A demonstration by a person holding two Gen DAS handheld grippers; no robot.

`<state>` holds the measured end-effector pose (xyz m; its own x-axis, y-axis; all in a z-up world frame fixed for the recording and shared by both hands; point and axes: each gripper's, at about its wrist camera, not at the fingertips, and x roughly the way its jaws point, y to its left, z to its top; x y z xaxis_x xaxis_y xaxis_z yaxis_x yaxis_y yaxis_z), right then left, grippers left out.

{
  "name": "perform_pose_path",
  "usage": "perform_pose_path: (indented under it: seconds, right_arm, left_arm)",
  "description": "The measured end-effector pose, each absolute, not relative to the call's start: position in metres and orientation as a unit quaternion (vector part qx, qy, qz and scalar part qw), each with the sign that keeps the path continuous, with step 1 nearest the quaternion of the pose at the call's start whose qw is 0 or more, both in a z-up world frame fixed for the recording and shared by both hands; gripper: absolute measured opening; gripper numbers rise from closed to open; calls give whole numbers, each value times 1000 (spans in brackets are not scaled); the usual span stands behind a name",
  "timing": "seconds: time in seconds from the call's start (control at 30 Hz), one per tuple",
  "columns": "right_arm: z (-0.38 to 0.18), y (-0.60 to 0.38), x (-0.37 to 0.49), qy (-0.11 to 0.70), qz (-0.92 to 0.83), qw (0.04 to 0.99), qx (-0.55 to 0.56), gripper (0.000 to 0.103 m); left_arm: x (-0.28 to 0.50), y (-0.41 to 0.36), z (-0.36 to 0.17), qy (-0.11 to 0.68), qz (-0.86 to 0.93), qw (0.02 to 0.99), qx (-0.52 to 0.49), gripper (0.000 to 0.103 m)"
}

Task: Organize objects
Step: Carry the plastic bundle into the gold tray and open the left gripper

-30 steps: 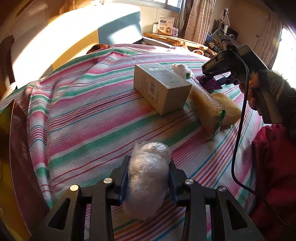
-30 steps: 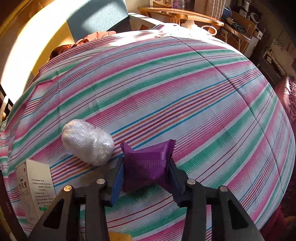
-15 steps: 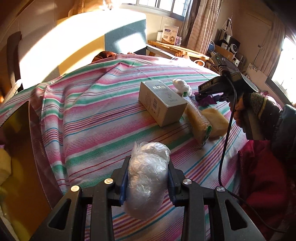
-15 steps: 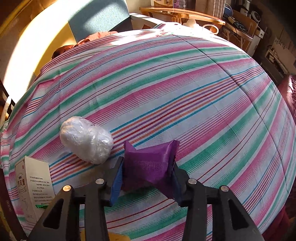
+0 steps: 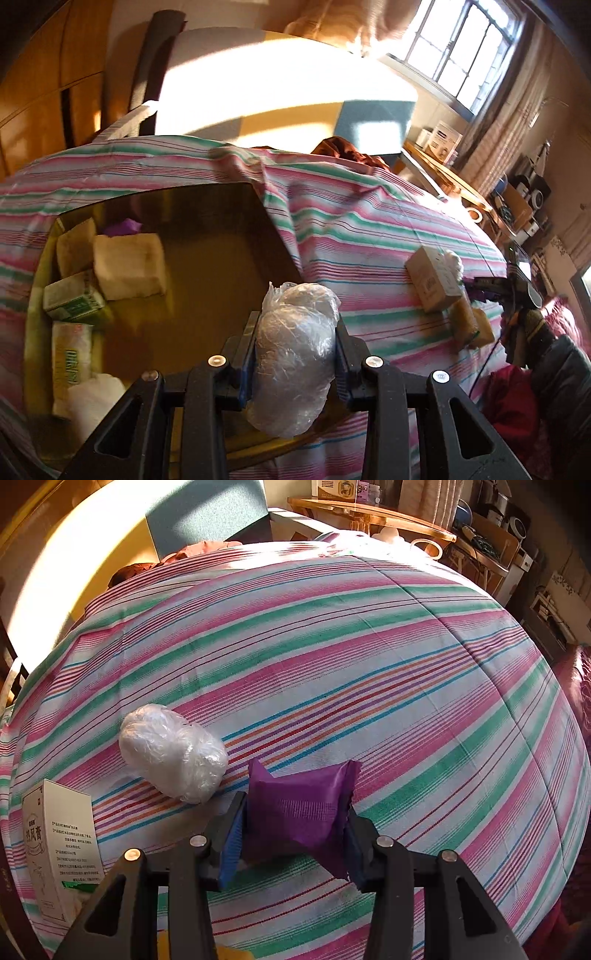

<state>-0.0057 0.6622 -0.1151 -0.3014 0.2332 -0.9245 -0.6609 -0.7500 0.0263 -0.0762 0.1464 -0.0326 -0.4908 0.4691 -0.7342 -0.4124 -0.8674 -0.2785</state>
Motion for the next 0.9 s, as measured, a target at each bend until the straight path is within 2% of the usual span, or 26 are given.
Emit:
perform_pose_path:
  seconds: [0.2, 0.47, 0.7, 0.9]
  right_arm:
    - [-115, 658, -9, 199, 780, 288, -519, 46]
    - [-117, 655, -13, 190, 780, 288, -522, 46]
    - [-118, 656, -21, 191, 780, 290, -521, 46]
    - [-115, 653, -24, 201, 780, 298, -513, 42]
  left_arm:
    - [-115, 84, -54, -46, 868, 166, -466, 35]
    - [-140, 68, -85, -28, 857, 133, -497, 37]
    - [-139, 59, -97, -5, 861, 98, -499, 51]
    - [-119, 49, -78, -2, 883, 80, -463, 52]
